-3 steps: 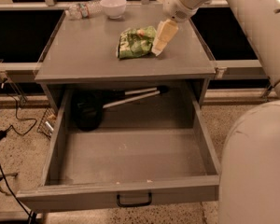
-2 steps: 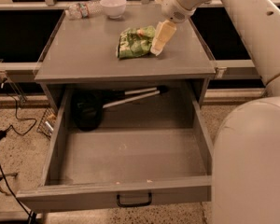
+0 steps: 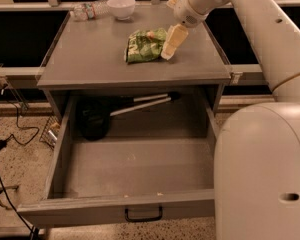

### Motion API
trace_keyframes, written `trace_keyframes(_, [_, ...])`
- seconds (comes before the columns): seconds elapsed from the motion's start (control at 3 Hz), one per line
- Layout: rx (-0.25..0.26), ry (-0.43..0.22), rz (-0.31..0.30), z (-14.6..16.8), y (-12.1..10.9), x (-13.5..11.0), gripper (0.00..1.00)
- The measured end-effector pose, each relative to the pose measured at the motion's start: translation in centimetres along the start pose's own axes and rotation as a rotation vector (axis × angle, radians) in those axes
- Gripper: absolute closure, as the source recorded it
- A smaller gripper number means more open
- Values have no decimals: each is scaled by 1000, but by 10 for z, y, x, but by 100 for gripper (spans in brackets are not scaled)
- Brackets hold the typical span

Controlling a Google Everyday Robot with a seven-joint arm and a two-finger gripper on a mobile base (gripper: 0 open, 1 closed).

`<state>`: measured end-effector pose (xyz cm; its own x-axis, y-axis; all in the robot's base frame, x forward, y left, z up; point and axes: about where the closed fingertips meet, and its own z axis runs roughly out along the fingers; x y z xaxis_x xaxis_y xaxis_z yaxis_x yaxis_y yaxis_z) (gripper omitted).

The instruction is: Place green jalapeno chip bag into top drawer

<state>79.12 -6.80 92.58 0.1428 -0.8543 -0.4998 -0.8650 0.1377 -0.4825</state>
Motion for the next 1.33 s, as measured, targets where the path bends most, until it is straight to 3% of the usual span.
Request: trace_keyframes(1.33, [-110,-50,113,36,13,10,0])
